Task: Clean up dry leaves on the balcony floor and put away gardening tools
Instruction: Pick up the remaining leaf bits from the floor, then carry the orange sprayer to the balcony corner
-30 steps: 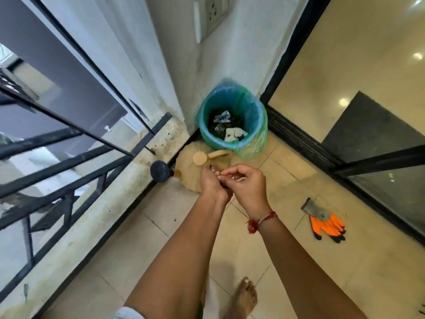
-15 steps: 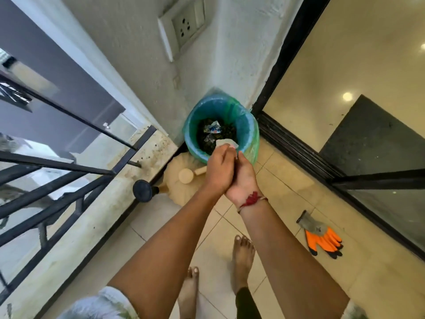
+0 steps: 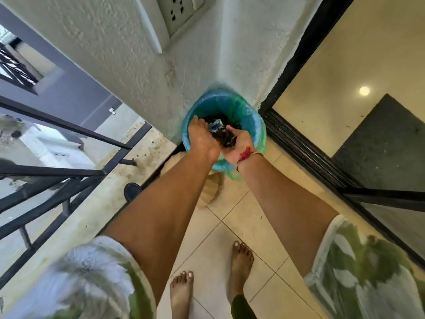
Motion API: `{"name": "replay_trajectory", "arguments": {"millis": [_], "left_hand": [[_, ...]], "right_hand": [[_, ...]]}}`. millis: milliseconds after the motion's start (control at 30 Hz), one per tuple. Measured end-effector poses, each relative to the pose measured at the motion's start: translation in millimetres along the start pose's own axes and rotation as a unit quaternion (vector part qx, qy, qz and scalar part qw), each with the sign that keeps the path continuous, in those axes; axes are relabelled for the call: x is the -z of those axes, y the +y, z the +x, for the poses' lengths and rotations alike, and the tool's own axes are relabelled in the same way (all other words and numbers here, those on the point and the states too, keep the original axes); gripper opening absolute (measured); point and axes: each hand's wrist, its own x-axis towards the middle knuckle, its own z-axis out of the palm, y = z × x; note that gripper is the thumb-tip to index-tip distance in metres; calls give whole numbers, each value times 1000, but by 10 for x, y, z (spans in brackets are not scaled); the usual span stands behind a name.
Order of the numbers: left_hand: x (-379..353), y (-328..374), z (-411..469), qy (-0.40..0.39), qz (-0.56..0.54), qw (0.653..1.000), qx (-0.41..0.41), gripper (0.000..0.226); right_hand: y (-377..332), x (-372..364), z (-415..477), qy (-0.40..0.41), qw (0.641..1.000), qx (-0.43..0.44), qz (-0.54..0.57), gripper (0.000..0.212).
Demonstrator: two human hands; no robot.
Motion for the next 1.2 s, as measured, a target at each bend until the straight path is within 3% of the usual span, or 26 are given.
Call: {"name": "replay_trajectory", "arguments": {"millis": [133, 267, 367, 433, 500, 600, 700, 833, 1067, 1200], "left_hand": [[26, -3, 45, 31, -14, 999, 0, 48], [75, -42, -10, 49, 61, 997, 7, 47], [142, -148, -12, 67, 101, 993, 12, 32], [174, -218, 0, 75, 119, 990, -13, 26], [196, -328, -8, 80, 124, 989, -27, 22], [199, -516, -177, 85, 172, 980, -50, 34], [256, -796, -412, 53, 246, 967, -43, 40], [306, -1293, -956, -26, 302, 952, 31, 36], [548, -2033, -1859, -106, 412, 895, 135, 25], [613, -2501, -2490, -116, 456, 867, 167, 36]], "right_hand": [[-22, -73, 201, 1, 1000, 10, -17, 29], [-16, -3, 227, 2, 990, 27, -136, 35], [-51, 109, 221, 4, 971, 78, -227, 40], [-28, 147, 98, -13, 972, 123, -199, 30], [10, 204, -41, -3, 975, 163, -150, 6], [67, 387, -292, 26, 959, 229, -166, 28], [219, 692, -585, 59, 947, 281, -146, 34], [461, 1357, -927, 145, 885, 400, -186, 22], [705, 2407, -1716, 246, 869, 421, -87, 18], [901, 3011, -2200, 284, 854, 426, -91, 21]]}}
